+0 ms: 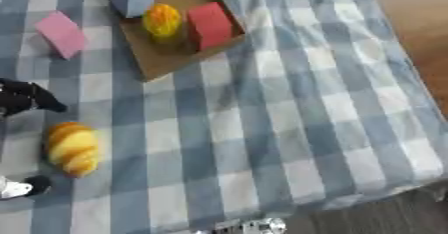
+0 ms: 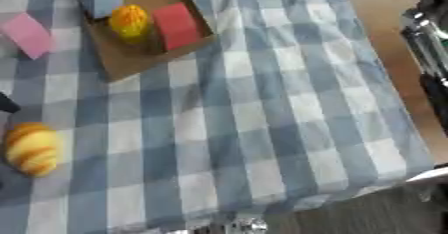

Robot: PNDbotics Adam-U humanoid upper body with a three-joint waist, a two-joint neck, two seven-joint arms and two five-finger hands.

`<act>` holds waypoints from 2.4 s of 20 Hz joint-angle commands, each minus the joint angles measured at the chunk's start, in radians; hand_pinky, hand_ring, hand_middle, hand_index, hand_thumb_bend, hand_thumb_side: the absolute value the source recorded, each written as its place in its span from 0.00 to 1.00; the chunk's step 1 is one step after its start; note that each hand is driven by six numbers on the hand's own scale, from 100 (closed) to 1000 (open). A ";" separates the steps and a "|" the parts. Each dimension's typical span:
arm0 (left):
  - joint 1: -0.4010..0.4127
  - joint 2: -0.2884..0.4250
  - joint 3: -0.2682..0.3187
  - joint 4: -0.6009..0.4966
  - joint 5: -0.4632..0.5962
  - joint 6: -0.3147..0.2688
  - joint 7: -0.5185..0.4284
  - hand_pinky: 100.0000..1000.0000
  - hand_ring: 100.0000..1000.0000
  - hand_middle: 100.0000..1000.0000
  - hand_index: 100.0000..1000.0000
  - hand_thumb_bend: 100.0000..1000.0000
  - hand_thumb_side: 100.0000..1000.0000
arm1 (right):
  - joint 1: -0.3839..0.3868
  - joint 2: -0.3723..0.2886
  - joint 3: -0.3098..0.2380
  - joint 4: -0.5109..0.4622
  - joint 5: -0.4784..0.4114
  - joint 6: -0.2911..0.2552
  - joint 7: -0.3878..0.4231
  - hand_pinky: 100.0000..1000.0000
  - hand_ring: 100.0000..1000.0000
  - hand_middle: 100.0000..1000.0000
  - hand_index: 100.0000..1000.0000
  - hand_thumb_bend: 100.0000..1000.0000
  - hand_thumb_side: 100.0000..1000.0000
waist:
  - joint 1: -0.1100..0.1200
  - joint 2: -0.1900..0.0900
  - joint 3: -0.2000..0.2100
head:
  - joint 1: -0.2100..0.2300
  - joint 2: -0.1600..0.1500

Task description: Pick up objects on the table and place them in the box.

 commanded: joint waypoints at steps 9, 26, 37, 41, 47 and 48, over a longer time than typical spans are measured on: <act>-0.061 -0.019 -0.063 -0.016 -0.101 0.088 -0.044 0.83 0.77 0.74 0.84 0.29 0.26 | -0.003 0.001 -0.003 -0.014 0.010 0.007 0.005 0.70 0.68 0.65 0.73 0.00 0.47 | -0.011 -0.009 -0.003 | 0.015 -0.021; -0.106 -0.049 -0.119 -0.016 -0.334 0.109 -0.236 0.80 0.76 0.72 0.80 0.14 0.11 | -0.005 0.021 0.010 -0.014 0.000 0.005 0.026 0.70 0.68 0.65 0.73 0.00 0.47 | -0.013 0.007 -0.012 | 0.013 -0.037; -0.144 -0.072 -0.094 -0.016 -0.293 0.094 -0.119 0.73 0.65 0.57 0.68 0.00 0.13 | 0.009 0.030 0.008 -0.014 -0.005 0.009 0.031 0.70 0.69 0.65 0.73 0.00 0.47 | -0.012 0.001 -0.012 | 0.005 -0.037; -0.198 -0.065 -0.037 -0.016 -0.232 0.084 -0.048 0.72 0.64 0.56 0.66 0.00 0.11 | 0.013 0.026 0.007 -0.014 -0.005 0.011 0.028 0.70 0.69 0.66 0.73 0.00 0.47 | -0.005 -0.007 -0.008 | -0.007 -0.035; -0.372 -0.102 0.015 -0.016 -0.086 0.180 -0.052 0.71 0.59 0.53 0.62 0.00 0.13 | -0.003 0.007 0.011 -0.014 -0.016 0.005 0.035 0.70 0.69 0.66 0.73 0.00 0.47 | 0.012 -0.015 -0.024 | -0.008 -0.039; -0.405 -0.116 0.021 -0.016 -0.064 0.211 -0.062 0.70 0.59 0.53 0.62 0.00 0.13 | -0.007 0.005 0.012 -0.014 -0.019 0.004 0.038 0.70 0.69 0.66 0.73 0.00 0.47 | 0.015 -0.013 -0.029 | -0.005 -0.042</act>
